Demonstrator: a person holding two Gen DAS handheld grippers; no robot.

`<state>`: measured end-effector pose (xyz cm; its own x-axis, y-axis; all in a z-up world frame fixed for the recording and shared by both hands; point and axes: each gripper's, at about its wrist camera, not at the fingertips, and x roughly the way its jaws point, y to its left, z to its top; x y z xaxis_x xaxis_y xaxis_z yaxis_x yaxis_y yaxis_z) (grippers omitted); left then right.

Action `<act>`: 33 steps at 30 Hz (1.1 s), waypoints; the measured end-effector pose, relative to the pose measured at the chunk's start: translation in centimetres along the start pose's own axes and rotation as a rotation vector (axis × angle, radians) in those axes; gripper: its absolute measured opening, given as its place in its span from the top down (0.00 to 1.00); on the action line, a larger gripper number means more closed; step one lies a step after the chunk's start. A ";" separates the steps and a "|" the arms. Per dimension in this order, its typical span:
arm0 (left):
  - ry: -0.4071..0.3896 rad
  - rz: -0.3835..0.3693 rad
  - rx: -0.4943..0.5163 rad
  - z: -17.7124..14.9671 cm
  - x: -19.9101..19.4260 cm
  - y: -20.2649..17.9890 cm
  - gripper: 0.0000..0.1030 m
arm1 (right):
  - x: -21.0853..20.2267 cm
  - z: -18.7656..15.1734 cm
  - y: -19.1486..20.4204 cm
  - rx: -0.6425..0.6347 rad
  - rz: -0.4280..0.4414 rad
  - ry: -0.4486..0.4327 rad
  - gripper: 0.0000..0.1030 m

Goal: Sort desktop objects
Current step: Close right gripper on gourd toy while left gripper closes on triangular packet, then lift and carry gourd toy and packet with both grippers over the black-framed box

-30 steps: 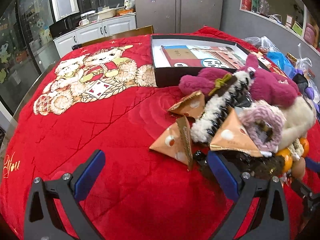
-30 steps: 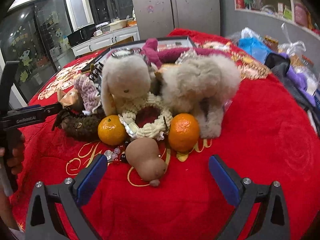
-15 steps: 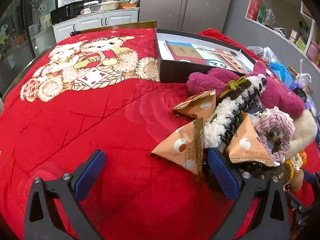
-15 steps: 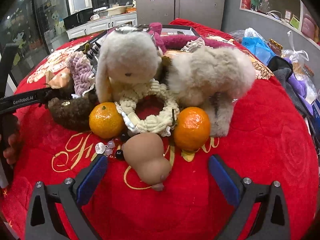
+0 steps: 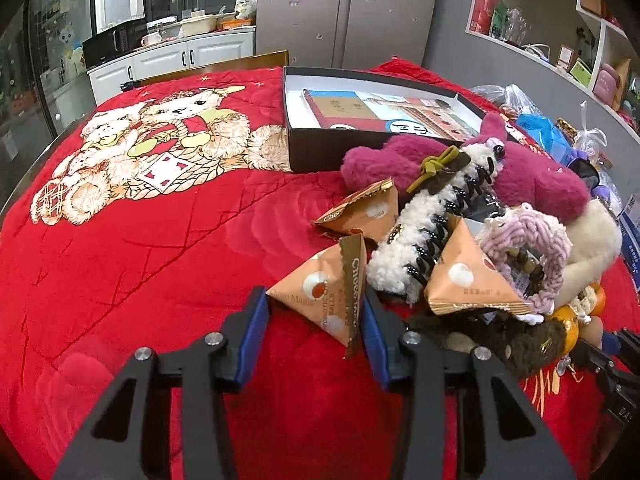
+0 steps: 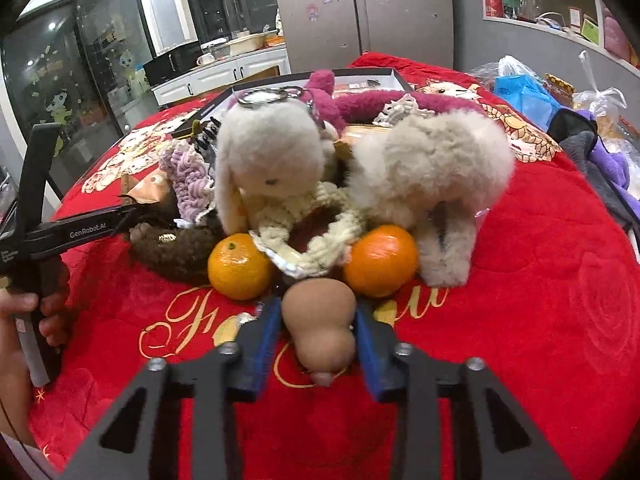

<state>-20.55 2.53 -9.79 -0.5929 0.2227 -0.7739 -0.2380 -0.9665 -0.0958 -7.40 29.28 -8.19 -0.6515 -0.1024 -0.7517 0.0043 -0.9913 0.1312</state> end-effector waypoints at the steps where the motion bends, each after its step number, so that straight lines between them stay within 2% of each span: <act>1: -0.005 -0.001 -0.001 0.0 -0.1 0.0 0.58 | 0.0 0.0 0.0 0.002 0.002 -0.002 0.67; 16: -0.086 0.018 -0.002 -1.5 -4.2 -0.4 0.58 | -2.3 -1.6 0.1 0.022 0.009 -0.019 0.67; 21: -0.099 -0.022 0.000 -2.4 -6.1 -1.1 0.58 | -3.6 -1.5 0.5 0.011 0.002 -0.047 0.67; 33: -0.114 -0.036 0.005 -2.8 -8.4 -2.1 0.58 | -4.5 -0.9 1.0 -0.010 0.021 -0.077 0.67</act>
<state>-12.90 2.30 -4.82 -0.6675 0.2706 -0.6937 -0.2644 -0.9570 -0.1190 -3.77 28.66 -5.21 -0.7073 -0.1171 -0.6971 0.0258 -0.9898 0.1401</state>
